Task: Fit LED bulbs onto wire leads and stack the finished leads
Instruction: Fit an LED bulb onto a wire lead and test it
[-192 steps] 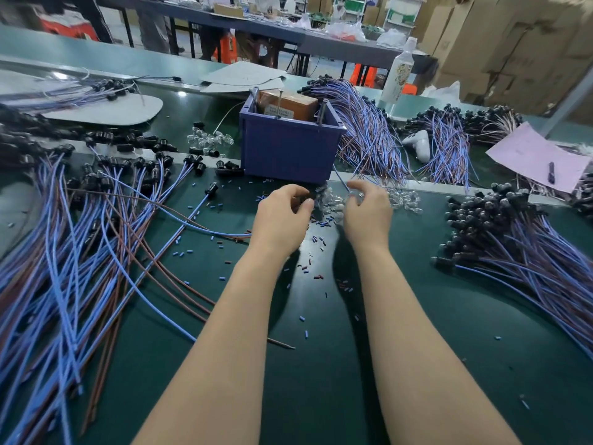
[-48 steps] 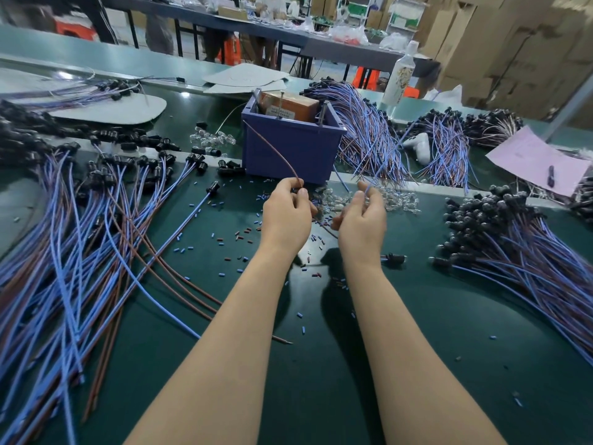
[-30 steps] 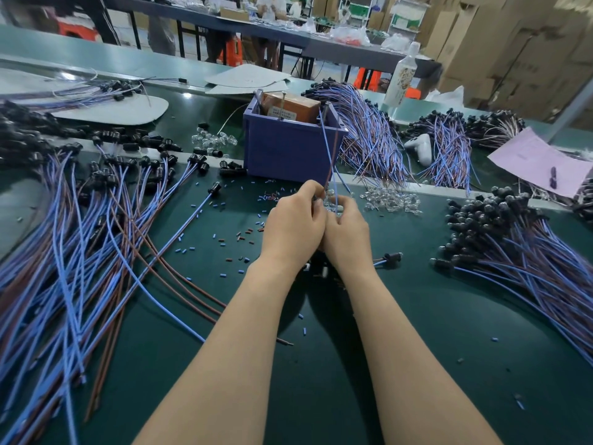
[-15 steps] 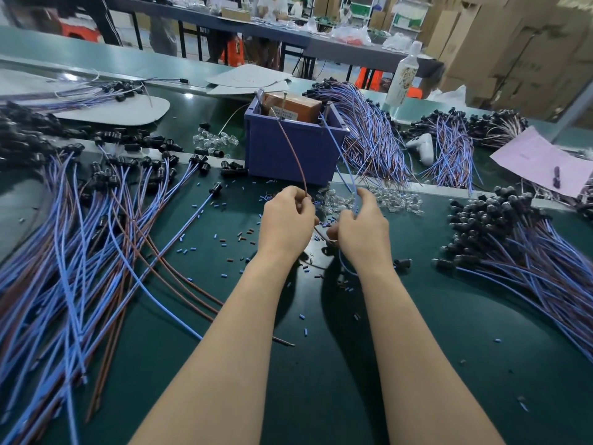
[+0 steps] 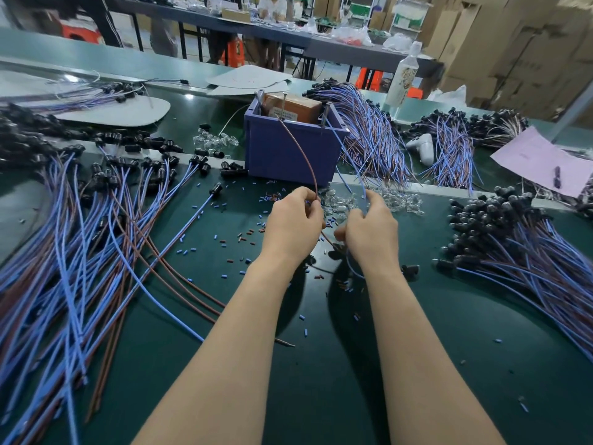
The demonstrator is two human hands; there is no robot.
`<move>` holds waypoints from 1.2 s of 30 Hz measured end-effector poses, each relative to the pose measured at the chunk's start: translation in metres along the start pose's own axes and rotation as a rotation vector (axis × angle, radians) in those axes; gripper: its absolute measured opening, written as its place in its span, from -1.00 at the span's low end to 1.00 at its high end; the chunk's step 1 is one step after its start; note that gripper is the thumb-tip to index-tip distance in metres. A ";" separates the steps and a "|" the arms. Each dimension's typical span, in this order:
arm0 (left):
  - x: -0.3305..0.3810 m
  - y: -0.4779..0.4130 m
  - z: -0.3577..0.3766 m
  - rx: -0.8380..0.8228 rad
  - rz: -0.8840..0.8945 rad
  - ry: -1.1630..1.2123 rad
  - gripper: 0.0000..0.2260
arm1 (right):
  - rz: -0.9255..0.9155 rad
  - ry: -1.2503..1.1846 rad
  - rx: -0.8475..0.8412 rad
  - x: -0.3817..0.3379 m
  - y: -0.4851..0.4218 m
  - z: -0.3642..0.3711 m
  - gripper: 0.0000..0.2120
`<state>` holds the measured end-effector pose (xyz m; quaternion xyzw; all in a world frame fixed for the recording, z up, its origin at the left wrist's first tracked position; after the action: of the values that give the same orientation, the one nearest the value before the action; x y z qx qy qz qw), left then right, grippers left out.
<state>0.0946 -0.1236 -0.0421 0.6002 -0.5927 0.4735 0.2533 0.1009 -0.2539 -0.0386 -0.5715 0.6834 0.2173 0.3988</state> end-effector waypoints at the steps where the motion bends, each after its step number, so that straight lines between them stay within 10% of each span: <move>1: 0.000 0.000 0.000 0.000 0.001 -0.007 -0.90 | -0.001 0.000 -0.001 0.000 0.000 0.000 -0.52; 36: 0.005 0.003 0.004 -0.013 0.046 -0.016 -0.85 | -0.017 0.044 0.005 0.002 0.000 0.001 -0.59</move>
<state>0.0919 -0.1296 -0.0400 0.5887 -0.6115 0.4703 0.2416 0.1016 -0.2545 -0.0411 -0.5810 0.6876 0.1994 0.3872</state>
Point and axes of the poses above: each hand's wrist, its own y-axis away from the middle knuckle, its own z-axis out of the palm, x = y × z, the point moved 4 cm from there along -y, towards the middle knuckle, and after that the axes turned 1 degree about -z, right-handed, at the moved point
